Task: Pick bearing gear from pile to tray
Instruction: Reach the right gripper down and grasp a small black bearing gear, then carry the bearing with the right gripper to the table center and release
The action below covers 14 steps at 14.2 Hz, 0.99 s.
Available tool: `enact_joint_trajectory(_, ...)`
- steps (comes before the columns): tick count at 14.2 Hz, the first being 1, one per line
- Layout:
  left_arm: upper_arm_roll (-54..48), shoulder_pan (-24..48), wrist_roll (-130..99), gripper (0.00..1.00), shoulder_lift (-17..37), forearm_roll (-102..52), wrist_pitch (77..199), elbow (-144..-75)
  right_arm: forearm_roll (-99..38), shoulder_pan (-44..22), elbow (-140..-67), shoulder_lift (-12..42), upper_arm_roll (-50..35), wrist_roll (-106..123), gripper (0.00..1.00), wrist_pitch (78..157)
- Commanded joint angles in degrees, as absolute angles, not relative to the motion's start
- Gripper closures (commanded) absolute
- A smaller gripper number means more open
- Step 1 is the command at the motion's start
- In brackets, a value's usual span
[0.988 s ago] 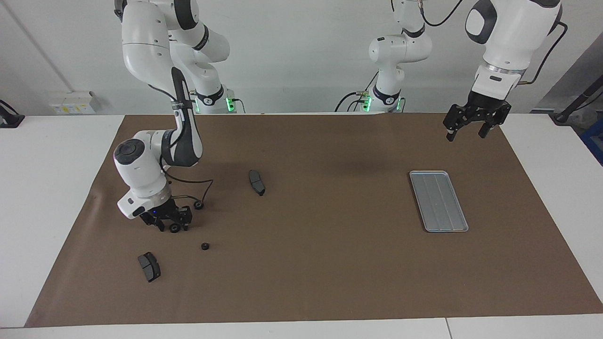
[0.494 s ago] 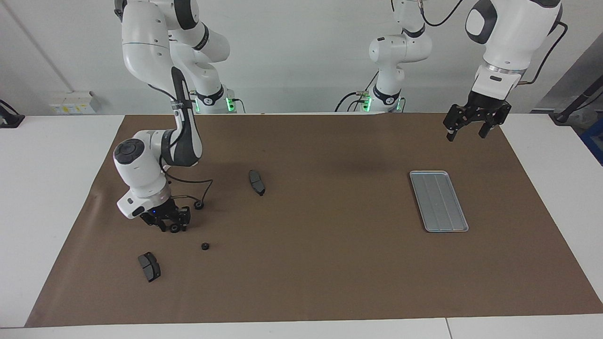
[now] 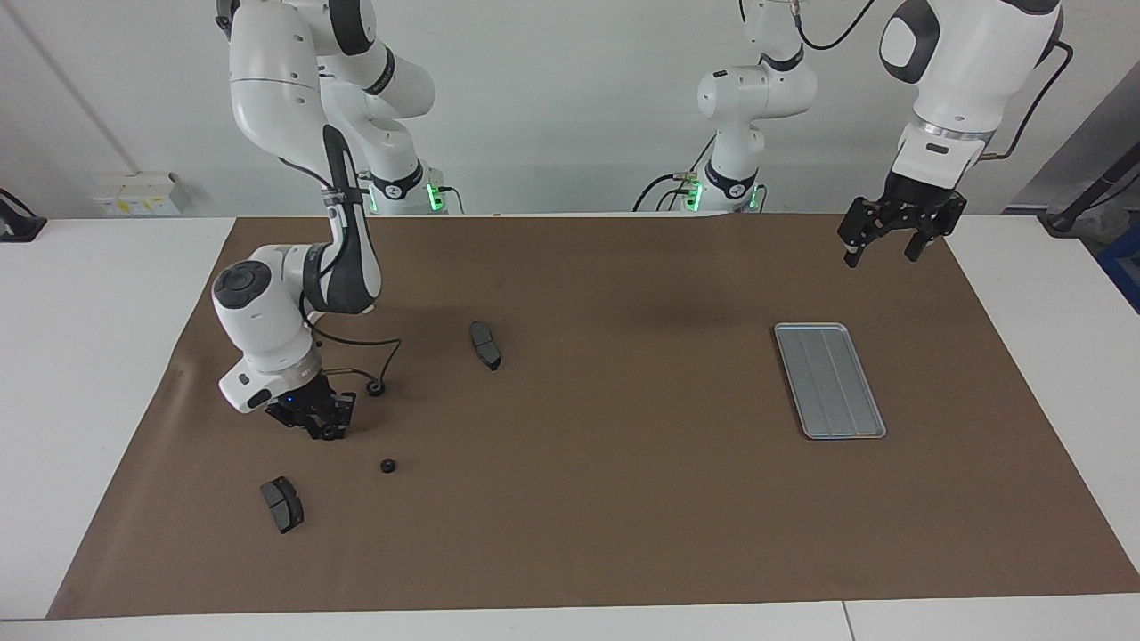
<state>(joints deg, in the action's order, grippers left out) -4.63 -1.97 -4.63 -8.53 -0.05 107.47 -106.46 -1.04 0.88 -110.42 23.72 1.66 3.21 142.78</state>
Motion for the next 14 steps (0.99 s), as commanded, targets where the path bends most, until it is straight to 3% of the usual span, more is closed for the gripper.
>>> enact_joint_trajectory(1, -4.57, -2.29, -4.22, 0.0, -9.4, -0.88, 107.49, -106.88, -2.9, 0.44, -109.96, 23.73, 1.32, 5.01, 1.0, 141.07)
enact_joint_trajectory(9, -4.57, -2.29, -4.22, 0.0, -9.4, -0.88, 107.49, -106.88, -2.9, -3.85, -97.14, 19.95, -0.7, -8.68, 1.0, 122.54)
enact_joint_trajectory(14, -4.57, -2.37, -4.22, 0.0, -9.4, -0.88, 107.49, -106.88, -2.9, -14.65, -95.71, 20.48, -0.79, -23.36, 1.0, 126.03)
